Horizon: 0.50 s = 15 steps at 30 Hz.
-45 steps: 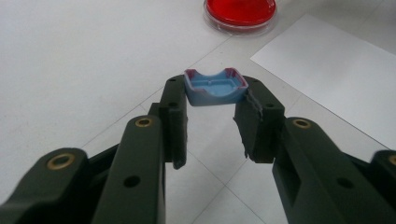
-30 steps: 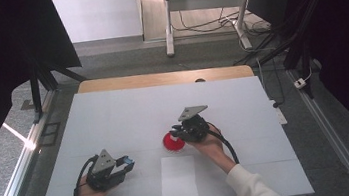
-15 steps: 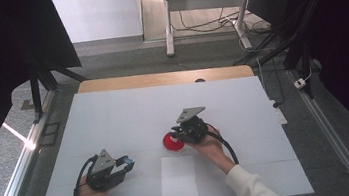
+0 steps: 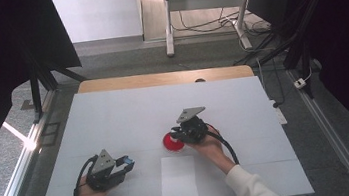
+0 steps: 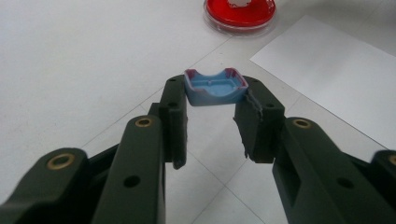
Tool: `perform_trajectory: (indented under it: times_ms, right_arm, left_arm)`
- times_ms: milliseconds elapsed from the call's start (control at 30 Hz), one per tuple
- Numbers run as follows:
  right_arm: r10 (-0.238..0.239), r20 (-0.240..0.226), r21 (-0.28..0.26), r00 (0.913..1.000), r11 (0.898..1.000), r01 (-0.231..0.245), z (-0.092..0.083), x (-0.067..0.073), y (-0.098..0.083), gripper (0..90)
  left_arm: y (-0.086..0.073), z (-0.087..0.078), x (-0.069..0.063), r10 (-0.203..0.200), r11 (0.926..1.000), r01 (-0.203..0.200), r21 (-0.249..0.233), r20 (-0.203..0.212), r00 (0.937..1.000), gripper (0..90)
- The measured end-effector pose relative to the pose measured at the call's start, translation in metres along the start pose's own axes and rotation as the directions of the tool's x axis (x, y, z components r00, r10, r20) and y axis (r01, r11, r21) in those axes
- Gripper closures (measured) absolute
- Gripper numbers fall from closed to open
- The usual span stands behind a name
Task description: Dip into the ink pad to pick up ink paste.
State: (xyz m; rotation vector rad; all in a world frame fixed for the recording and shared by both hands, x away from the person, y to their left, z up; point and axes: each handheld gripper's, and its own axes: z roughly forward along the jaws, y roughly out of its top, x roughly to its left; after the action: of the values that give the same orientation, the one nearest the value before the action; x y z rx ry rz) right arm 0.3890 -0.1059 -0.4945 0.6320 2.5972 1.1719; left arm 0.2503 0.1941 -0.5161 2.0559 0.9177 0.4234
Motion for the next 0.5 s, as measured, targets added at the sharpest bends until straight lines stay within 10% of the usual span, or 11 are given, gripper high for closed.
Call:
perform_trajectory:
  times_ms: [500]
  right_arm:
    - [-0.006,0.002,0.002,1.0,1.0,0.006,0.0008,0.0009,-0.0018,75.3]
  left_arm:
    - [0.0001,0.0003,-0.0001,-0.001,1.0,0.001,0.001,-0.001,1.0,64.6]
